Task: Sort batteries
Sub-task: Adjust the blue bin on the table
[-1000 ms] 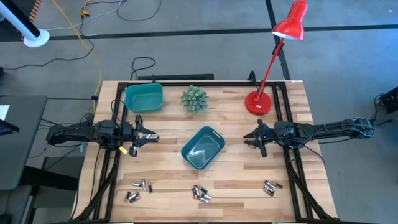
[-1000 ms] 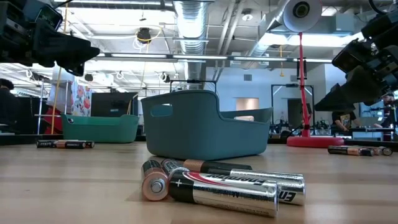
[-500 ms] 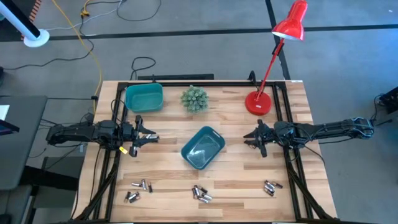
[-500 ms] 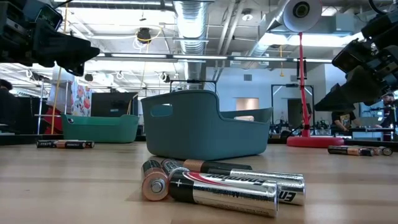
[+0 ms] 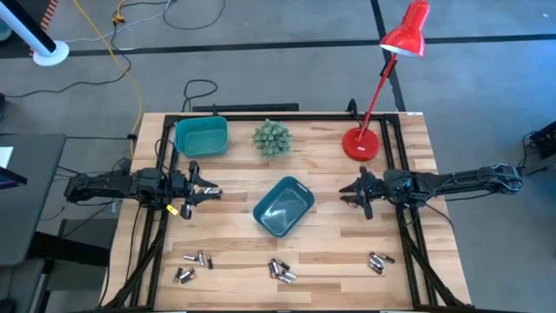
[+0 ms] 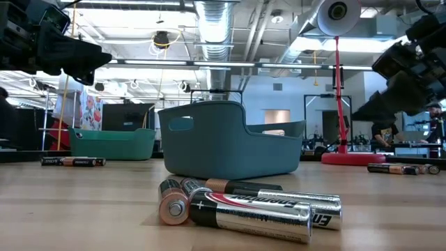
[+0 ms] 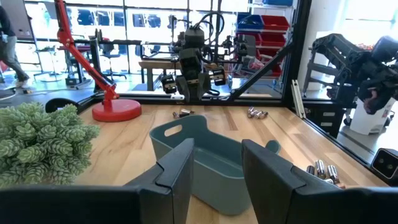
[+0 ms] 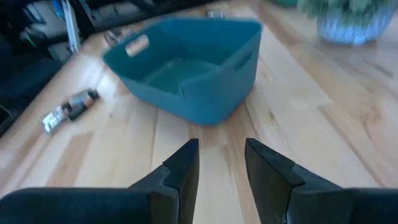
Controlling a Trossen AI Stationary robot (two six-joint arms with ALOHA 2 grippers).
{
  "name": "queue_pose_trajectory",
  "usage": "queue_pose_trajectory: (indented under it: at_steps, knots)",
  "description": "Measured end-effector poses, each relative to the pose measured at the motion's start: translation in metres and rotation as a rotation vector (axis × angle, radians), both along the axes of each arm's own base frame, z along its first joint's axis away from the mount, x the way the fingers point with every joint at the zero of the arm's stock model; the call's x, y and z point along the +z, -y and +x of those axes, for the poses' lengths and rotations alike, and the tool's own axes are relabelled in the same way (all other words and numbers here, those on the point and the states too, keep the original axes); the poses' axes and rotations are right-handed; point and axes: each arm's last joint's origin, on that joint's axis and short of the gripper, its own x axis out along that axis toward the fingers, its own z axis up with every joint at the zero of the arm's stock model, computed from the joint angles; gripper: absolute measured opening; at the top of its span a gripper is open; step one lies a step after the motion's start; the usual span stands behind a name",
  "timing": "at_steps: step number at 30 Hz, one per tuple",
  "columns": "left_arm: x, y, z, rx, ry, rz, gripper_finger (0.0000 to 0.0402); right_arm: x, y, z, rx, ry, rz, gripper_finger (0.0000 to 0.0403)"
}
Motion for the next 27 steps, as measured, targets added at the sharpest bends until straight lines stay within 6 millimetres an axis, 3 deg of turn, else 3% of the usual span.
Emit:
queue_pose_trajectory:
  at_steps: [7, 15, 22, 27]
  knots:
    - [0.0, 0.0, 0.0, 0.0, 0.0, 0.0, 0.0127, 0.011, 0.002, 0.003, -0.013, 0.063, 0.0, 0.0147]
    - [0.0, 0.0, 0.0, 0.0, 0.0, 0.0, 0.0127, 0.068, 0.001, 0.009, -0.021, 0.269, 0.065, 0.0147]
    - [0.0, 0.0, 0.0, 0.0, 0.0, 0.0, 0.0127, 0.129, -0.004, 0.021, -0.011, 0.048, -0.014, 0.0147]
    - [0.0, 0.0, 0.0, 0.0, 0.0, 0.0, 0.0127, 0.158, -0.011, 0.048, -0.061, -0.138, -0.034, 0.0147]
